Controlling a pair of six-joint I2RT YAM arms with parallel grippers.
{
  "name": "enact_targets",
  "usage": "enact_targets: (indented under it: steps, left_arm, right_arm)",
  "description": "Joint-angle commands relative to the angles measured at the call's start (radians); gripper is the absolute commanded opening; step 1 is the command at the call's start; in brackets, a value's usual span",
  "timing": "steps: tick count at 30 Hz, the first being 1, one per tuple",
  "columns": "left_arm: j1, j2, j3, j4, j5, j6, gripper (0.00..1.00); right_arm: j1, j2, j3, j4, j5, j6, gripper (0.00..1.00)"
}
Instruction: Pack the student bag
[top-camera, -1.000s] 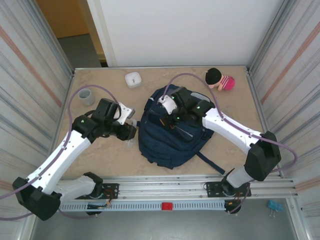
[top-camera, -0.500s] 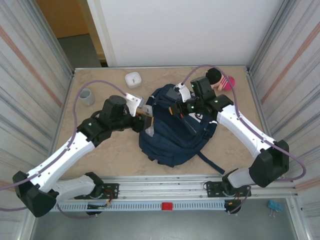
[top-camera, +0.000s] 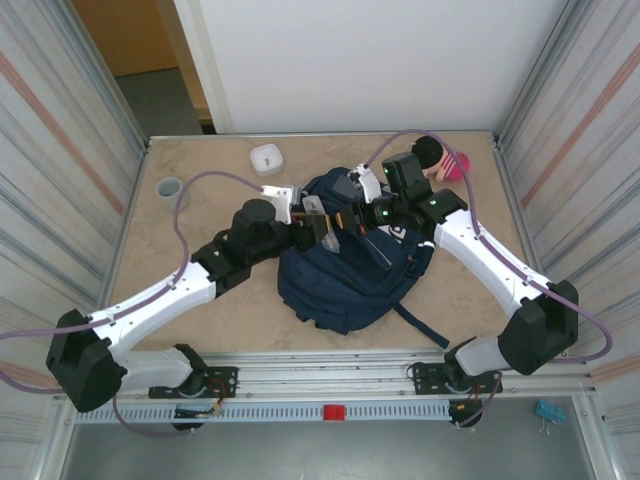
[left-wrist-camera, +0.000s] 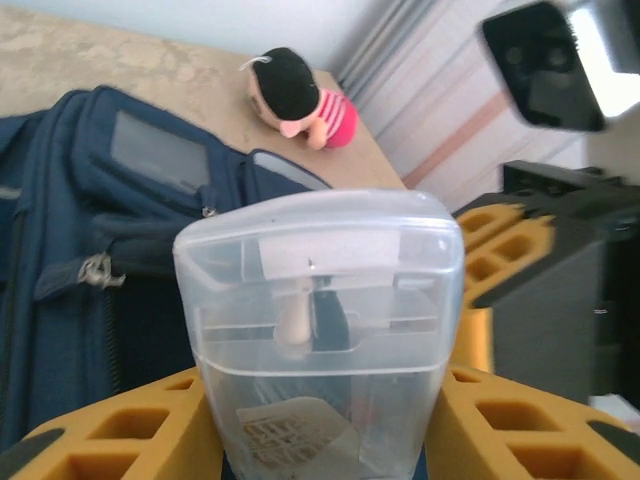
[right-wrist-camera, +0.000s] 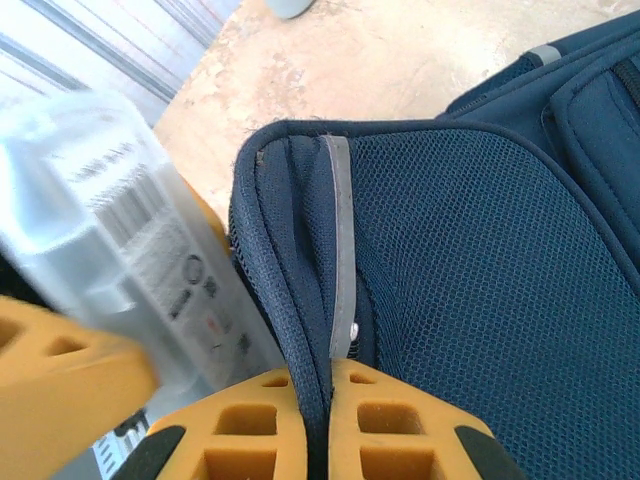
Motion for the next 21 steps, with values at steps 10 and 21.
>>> enact_targets:
  steps: [10, 21]
  left_arm:
    - [-0.010, 0.126, -0.020, -0.041, -0.095, -0.240, 0.65]
    - [-0.016, 0.143, -0.023, 0.001, 0.044, -0.298, 0.52]
  right_arm:
    - [-0.006, -0.069, 0.051, 0.093, -0.050, 0.039, 0.00]
    - [-0.006, -0.070, 0.053, 0.104, -0.052, 0.043, 0.00]
